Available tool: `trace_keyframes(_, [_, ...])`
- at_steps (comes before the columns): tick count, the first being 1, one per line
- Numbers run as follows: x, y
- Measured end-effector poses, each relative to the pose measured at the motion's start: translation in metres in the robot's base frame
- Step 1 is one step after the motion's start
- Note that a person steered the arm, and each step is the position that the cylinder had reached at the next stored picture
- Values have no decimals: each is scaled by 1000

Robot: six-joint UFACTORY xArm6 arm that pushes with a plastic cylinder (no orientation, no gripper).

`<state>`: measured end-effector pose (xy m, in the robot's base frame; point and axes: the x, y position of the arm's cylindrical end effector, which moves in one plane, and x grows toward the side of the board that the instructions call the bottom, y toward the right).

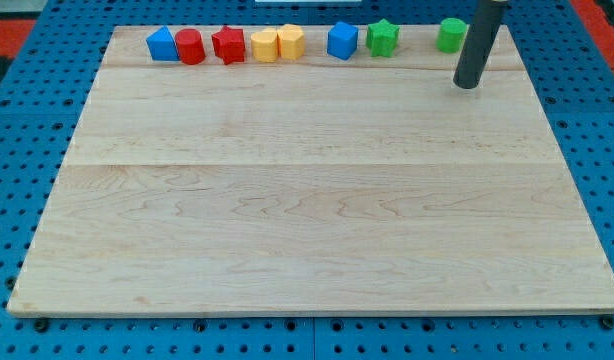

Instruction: Slide the green star and green circle slightly down

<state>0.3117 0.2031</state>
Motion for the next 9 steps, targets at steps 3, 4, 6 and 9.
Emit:
trace_keyframes(3, [0, 2])
trace_keyframes(4, [-20, 23])
trace_keyframes(6, [-72, 62])
trace_keyframes(9, [-116, 4])
